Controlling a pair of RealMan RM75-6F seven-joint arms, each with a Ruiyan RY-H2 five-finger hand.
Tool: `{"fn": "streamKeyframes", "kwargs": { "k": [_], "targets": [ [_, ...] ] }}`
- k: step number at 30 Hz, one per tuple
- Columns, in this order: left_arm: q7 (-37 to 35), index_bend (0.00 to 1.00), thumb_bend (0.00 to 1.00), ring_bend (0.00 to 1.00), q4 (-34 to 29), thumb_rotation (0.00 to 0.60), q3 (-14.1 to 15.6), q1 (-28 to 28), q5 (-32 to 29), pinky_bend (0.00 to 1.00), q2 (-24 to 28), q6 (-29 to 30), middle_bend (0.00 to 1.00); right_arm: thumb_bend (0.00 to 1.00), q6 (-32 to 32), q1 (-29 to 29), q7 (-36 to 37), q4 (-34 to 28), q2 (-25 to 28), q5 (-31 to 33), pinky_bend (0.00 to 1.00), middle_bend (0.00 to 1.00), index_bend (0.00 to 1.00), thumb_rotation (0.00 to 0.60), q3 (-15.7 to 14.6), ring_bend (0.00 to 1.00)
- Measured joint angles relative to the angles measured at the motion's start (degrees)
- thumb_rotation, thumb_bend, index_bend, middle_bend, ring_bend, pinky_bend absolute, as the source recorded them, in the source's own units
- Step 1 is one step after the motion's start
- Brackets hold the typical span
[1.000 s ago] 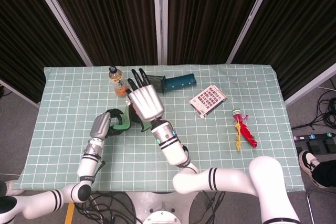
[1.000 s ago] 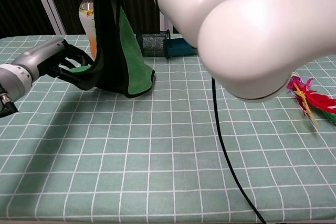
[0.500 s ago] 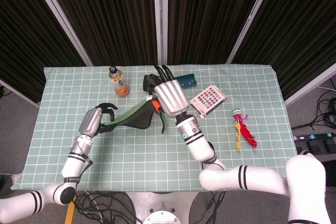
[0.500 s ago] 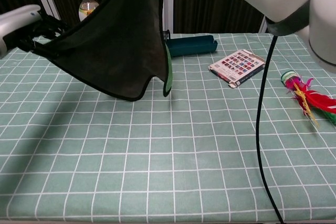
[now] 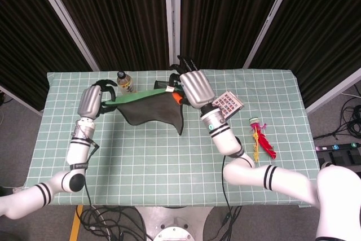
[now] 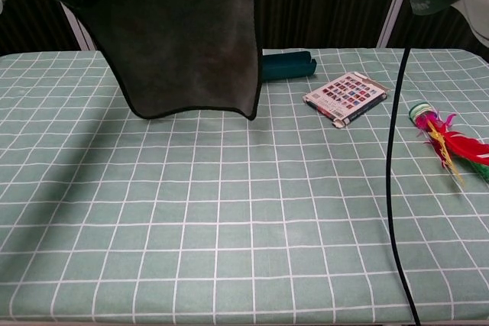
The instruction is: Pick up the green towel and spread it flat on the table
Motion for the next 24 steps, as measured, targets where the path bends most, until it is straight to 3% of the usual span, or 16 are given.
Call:
{"fn": "streamKeyframes", "kwargs": {
  "k": [3,6,19,24],
  "targets": [
    [-0.15,0.76,0.46,0.28,1.36,0.6,-0.85,-0.78,-0.08,0.31,-1.0,1.96,0.45,0.41,-1.27,-0.07,4.8,2.02,0.77,-2.35,0.0,0.24,0.74,0.6,0.06,0.01],
    [0.01,0.76,0.45,0.28,0.82,0.6,0.48,-0.28,0.86,0.31,-0.92,2.53,0.45,0.41,-3.29,-0.66,8.37,2.74,1.91,-4.59,0.0,0.24,0.74,0.6,-1.36,0.0],
    [0.84,0.75,0.43,0.28,-7.02,0.6,16.45,9.43,12.22,0.31,0.93,8.87,0.45,0.4,-8.41,-7.5,19.08,-3.28,7.61,-15.77,0.0,0.25,0.74,0.6,-14.5,0.0],
    [1.69,0.75,0.42,0.28,-9.34,0.6,20.42,11.74,15.79,0.31,1.57,10.29,0.45,0.39,-6.56,-10.36,20.18,-6.23,8.79,-18.76,0.0,0.25,0.74,0.6,-17.72,0.0]
  ]
}}
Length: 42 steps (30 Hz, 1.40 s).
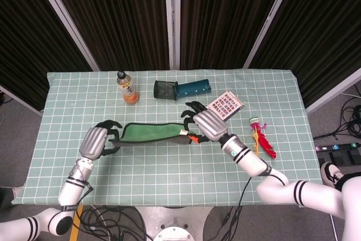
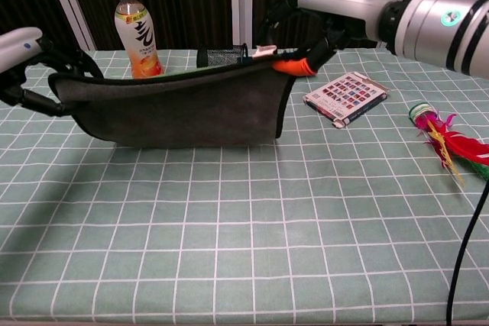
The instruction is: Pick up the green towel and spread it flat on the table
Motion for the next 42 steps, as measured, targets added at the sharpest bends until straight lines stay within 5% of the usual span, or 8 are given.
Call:
{"fn": "streamKeyframes", "kwargs": {
  "k": [12,23,29,34,42],
  "targets": [
    [4.86,0.66,0.39,0.28,-1.1,0.6,5.08,2.25,3.49,0.31,-0.97,-1.2,0.42,0.35,2.7,-4.6,-0.58,-0.87,-1.33,-4.6,0.0,0.23,0.69,0.6,-6.5,0.0],
    [13.06,0.27,0.14,0.23,-5.96,0.6,8.23,2.26,2.65,0.29,0.3,-6.46,0.27,0.05,6.47,-9.69,-9.26,-0.57,-4.06,-7.51,0.0,0.1,0.25,0.54,-12.44,0.0],
    [19.14,0.25,0.06,0.22,-9.97,0.6,9.06,2.4,1.63,0.28,1.23,-7.38,0.25,0.0,7.42,-13.2,-14.71,-3.26,-3.76,-8.53,0.0,0.06,0.15,0.445,-16.54,0.0],
    [20.21,0.25,0.05,0.22,-13.49,0.6,9.11,3.09,1.61,0.28,3.42,-6.35,0.25,0.0,8.37,-15.25,-15.19,-5.95,-1.48,-9.11,0.0,0.05,0.15,0.428,-18.09,0.0],
    [19.79,0.25,0.07,0.22,-16.22,0.6,6.48,4.33,-1.02,0.28,7.39,-3.78,0.25,0.02,6.6,-14.69,-14.15,-7.19,-0.39,-8.37,0.0,0.05,0.16,0.412,-15.95,0.0]
  ]
}}
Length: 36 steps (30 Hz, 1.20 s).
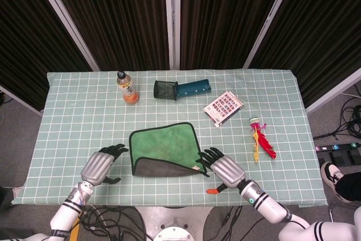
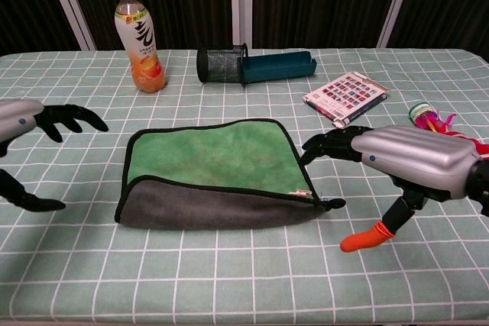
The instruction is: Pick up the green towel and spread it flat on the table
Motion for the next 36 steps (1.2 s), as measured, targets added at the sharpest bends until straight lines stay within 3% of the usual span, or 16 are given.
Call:
{"fn": "streamKeyframes", "kwargs": {
  "k": [6,10,15,17,20,24,29,36],
  "targets": [
    [-3.93,0.33,0.16,0.22,-1.07,0.6,-1.93,-0.26,-2.49,0.27,2.85,-1.6,0.25,0.06,-2.34,3.09,-2.66,-4.36,2.73,1.79,0.0,0.05,0.18,0.405,5.16,0.0],
    [-7.33,0.39,0.28,0.21,0.24,0.6,-3.3,-2.37,-4.24,0.26,3.81,-7.1,0.25,0.1,0.0,3.51,-5.13,-7.41,6.03,2.47,0.0,0.05,0.18,0.403,8.39,0.0],
    [-9.67,0.42,0.43,0.19,4.9,0.598,-5.06,-5.95,-6.78,0.25,2.61,-13.7,0.23,0.12,3.29,2.72,-6.48,-10.11,10.58,2.99,0.0,0.05,0.18,0.401,10.19,0.0],
    [-10.52,0.42,0.45,0.19,6.74,0.542,-5.79,-7.47,-8.58,0.25,1.8,-16.71,0.22,0.11,4.57,2.05,-6.66,-10.87,12.44,3.04,0.0,0.05,0.18,0.405,10.66,0.0],
    [-11.53,0.42,0.45,0.17,8.98,0.362,-6.59,-9.67,-11.75,0.24,0.88,-21.4,0.2,0.11,5.8,1.03,-6.39,-11.39,14.44,3.07,0.0,0.05,0.19,0.405,10.99,0.0],
    [-12.43,0.42,0.45,0.17,11.14,0.273,-7.11,-12.48,-15.88,0.23,-0.37,-26.67,0.2,0.11,6.22,0.28,-4.92,-11.04,15.25,2.89,0.0,0.05,0.19,0.405,10.96,0.0],
    [-12.46,0.42,0.44,0.16,12.81,0.096,-6.98,-15.14,-19.52,0.23,-2.52,-30.0,0.19,0.11,6.52,-0.39,-2.65,-9.47,15.42,2.03,0.0,0.05,0.2,0.405,10.69,0.0],
    [-7.68,0.44,0.39,0.16,13.41,0.087,-5.23,-15.9,-20.07,0.23,-4.82,-26.65,0.19,0.11,6.78,-1.09,0.28,-8.05,15.68,1.44,0.0,0.05,0.2,0.407,10.67,0.0]
  ]
}}
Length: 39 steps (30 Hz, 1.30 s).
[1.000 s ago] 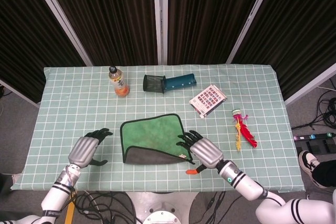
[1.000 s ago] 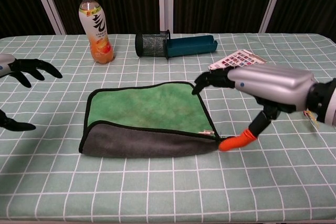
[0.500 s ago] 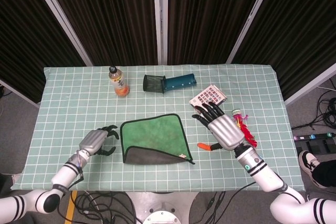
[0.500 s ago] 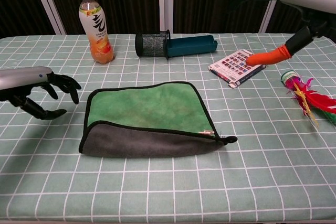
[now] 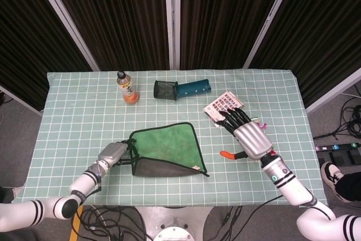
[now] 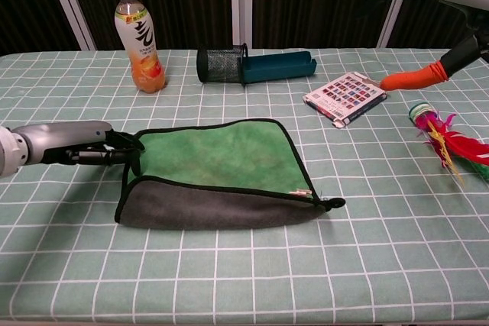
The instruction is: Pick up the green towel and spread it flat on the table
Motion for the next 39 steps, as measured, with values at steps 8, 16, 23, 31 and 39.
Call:
{"fn": "streamKeyframes", "kwargs": {
  "k": [8,16,23,31,39],
  "targets": [
    [4.55,0.47,0.36,0.16,-0.87,0.21,2.06,0.83,1.64,0.23,-3.3,6.52,0.19,0.11,0.12,-1.02,1.79,0.89,-0.13,0.02,0.0,0.05,0.2,0.409,-0.25,0.0],
    [5.01,0.53,0.29,0.16,-0.78,0.453,2.61,2.2,4.78,0.23,-6.21,9.84,0.19,0.12,0.03,-1.57,1.97,1.27,-0.24,0.44,0.0,0.05,0.2,0.409,-0.18,0.0],
    [3.17,0.63,0.29,0.16,-0.28,0.599,2.14,3.22,5.91,0.23,-7.38,11.16,0.24,0.11,-0.15,-1.86,2.31,1.5,-0.52,0.4,0.0,0.05,0.2,0.41,-0.24,0.0],
    [-0.33,0.64,0.3,0.16,-3.97,0.6,3.21,4.65,10.11,0.23,-4.98,11.51,0.25,0.12,-0.15,-2.04,2.52,1.48,-0.53,0.07,0.0,0.05,0.2,0.409,-0.08,0.0],
    [-1.91,0.58,0.3,0.16,-8.53,0.6,7.11,5.51,16.91,0.22,-1.99,10.69,0.25,0.11,-0.24,-2.22,2.25,1.29,-0.75,0.1,0.0,0.05,0.2,0.411,-0.03,0.0]
  ]
}}
